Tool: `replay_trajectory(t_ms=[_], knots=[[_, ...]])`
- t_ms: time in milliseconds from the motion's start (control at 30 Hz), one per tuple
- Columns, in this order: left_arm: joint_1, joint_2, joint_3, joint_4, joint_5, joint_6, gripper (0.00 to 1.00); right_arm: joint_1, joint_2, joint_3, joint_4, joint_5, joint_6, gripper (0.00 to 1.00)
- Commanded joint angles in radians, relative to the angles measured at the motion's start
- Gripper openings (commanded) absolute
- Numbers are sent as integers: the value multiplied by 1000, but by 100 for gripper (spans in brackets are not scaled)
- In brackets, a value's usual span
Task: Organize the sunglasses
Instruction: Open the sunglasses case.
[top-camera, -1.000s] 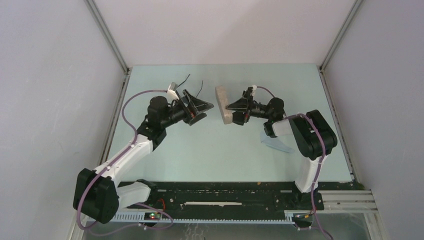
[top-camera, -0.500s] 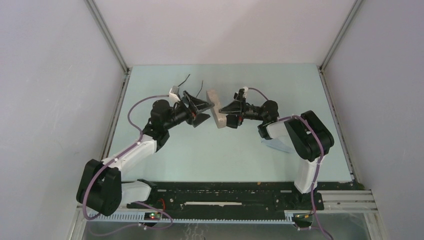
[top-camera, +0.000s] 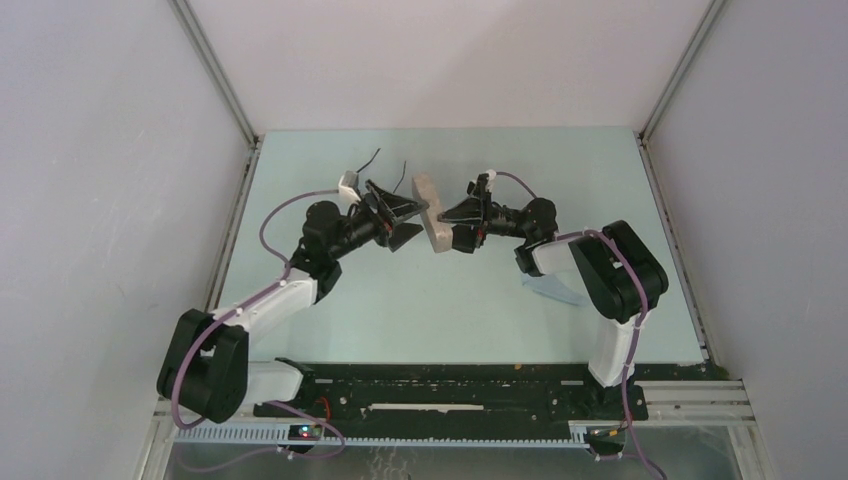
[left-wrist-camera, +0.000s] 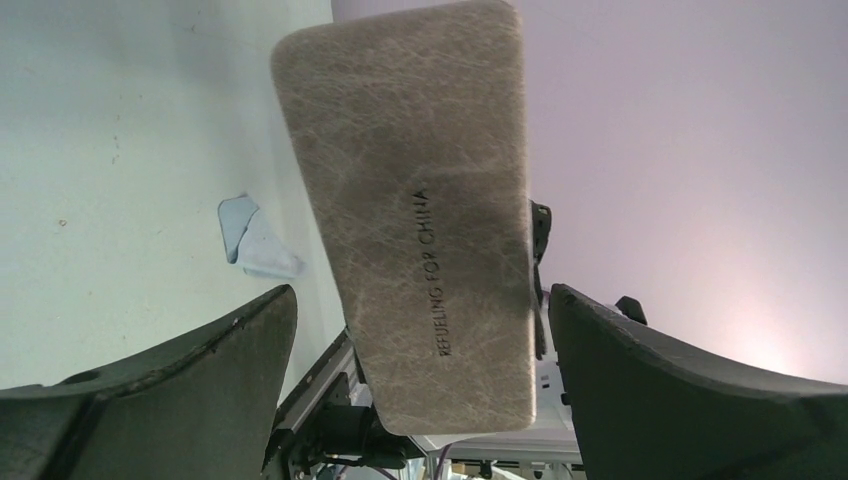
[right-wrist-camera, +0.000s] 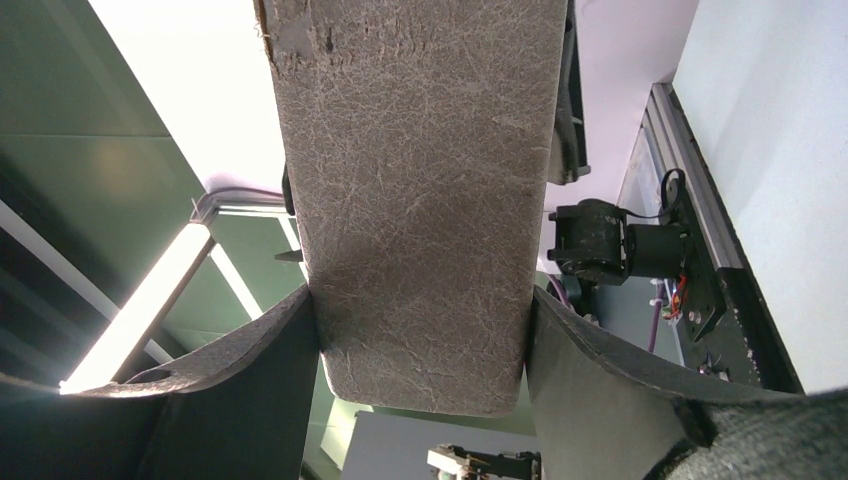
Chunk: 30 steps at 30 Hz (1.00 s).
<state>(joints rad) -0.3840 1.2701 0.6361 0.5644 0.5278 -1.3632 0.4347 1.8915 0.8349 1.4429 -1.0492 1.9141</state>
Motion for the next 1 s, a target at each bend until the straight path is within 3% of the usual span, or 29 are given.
replay_trajectory(t_ms=[0, 767, 967], knots=[[5, 36, 33, 75, 7, -22, 100, 8, -33, 42, 74, -1, 10, 27], [7, 111, 71, 246, 22, -117, 96, 25, -23, 43, 74, -19, 8, 22], [7, 123, 67, 274, 22, -131, 78, 28, -19, 43, 74, -17, 11, 21]])
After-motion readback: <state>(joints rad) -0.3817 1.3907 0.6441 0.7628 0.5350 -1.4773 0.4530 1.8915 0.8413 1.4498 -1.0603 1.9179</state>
